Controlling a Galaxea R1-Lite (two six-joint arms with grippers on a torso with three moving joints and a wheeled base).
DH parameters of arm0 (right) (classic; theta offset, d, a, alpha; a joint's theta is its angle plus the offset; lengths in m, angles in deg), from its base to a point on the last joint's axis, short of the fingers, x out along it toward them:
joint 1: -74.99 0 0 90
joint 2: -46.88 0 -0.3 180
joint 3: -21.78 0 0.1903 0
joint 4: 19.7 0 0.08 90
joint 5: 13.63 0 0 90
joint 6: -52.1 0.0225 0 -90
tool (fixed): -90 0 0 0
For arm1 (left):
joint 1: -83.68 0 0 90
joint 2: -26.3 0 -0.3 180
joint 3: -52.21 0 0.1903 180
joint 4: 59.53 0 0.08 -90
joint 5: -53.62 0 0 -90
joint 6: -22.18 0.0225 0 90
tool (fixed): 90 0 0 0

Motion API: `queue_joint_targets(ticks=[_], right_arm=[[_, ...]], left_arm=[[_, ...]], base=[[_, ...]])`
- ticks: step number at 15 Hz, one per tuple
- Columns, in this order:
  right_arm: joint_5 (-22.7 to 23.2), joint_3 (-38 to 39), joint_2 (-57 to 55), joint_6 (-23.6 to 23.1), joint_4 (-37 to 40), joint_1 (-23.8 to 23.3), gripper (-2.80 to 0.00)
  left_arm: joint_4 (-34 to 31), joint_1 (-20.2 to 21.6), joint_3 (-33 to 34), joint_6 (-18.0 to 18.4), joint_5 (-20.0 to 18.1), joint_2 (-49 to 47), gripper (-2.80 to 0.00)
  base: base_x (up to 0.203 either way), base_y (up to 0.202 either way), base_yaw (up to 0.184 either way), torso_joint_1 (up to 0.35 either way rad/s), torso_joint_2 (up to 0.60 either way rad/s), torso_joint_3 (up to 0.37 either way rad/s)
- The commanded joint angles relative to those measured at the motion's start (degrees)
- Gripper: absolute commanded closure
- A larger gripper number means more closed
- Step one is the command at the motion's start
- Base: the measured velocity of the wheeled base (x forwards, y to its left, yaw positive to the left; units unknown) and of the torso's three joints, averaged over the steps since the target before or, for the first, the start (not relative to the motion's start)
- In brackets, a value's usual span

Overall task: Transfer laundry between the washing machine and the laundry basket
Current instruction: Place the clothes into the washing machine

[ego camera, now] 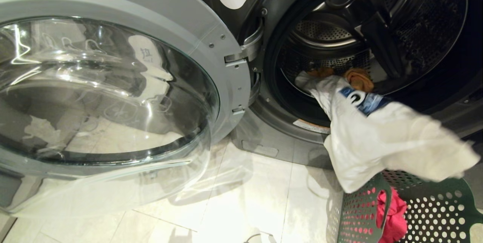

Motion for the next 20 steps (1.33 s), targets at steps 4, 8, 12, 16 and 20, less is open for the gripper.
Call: queue_joint_targets(ticks=[4, 8, 12, 16, 20], right_arm=[[-1.53, 2.00, 5.70, 0.25, 4.52, -0.69, 0.00], [-1.63, 3.68, 5.11, 0.33, 8.64, -0.60, 0.00], [-0.61, 16.95, -1.61, 5.49, 10.91, -0.64, 0.00], [2.35, 22.26, -18.90, 13.66, 11.13, -0.63, 0.00], [2.89, 15.54, -37.16, 22.43, 10.31, -0.67, 0.00]], left_arm=[[0.01, 0.01, -0.01, -0.02, 0.01, -0.07, 0.00], [0.01, 0.01, 0.05, -0.02, 0.01, -0.07, 0.00], [0.01, 0.01, 0.05, -0.02, 0.01, -0.07, 0.00], [0.01, 0.01, -0.01, -0.02, 0.01, -0.07, 0.00], [0.01, 0.01, 0.01, -0.02, 0.01, -0.07, 0.00]], base=[[0.000, 0.000, 0.000, 0.000, 0.00, 0.000], [0.000, 0.000, 0.000, 0.000, 0.00, 0.000], [0.000, 0.000, 0.000, 0.000, 0.00, 0.000], [0.000, 0.000, 0.000, 0.000, 0.00, 0.000], [0.000, 0.000, 0.000, 0.000, 0.00, 0.000]])
